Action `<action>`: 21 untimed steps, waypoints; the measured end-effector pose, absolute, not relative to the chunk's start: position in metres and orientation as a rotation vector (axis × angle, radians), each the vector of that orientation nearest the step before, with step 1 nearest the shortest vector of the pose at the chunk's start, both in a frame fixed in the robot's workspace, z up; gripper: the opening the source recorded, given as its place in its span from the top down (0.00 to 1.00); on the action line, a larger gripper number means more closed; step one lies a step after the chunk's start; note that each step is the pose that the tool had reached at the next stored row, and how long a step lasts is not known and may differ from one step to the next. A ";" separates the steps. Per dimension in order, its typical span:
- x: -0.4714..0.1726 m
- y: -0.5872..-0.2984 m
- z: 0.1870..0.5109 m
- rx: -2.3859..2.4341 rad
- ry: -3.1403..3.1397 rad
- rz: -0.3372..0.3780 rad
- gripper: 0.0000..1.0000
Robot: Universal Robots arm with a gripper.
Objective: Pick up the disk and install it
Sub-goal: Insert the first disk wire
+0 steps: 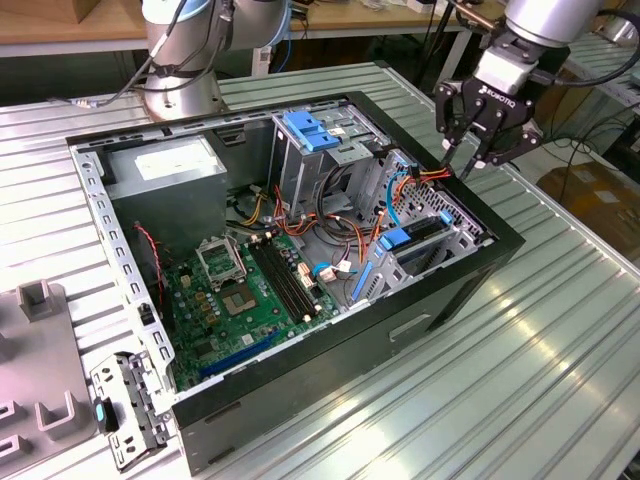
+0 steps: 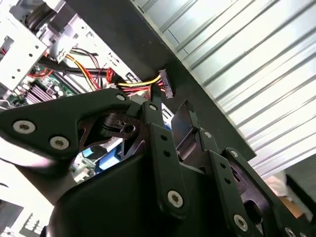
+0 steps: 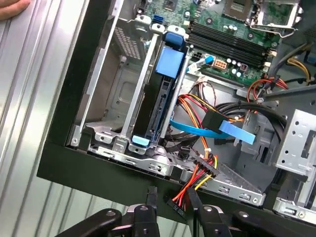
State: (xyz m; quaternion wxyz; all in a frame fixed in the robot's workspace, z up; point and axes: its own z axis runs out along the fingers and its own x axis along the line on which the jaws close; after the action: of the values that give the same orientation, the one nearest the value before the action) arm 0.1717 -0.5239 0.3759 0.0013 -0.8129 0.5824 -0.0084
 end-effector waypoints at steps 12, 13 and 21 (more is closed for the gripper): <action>0.177 -0.521 0.374 -2.736 1.535 -0.026 0.64; 0.177 -0.521 0.373 -2.751 1.506 -0.026 0.64; 0.177 -0.520 0.366 -2.897 1.197 -0.025 0.64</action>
State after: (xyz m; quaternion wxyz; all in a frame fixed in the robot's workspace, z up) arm 0.1774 -0.5198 0.3664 0.0033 -0.9242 0.3818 -0.0079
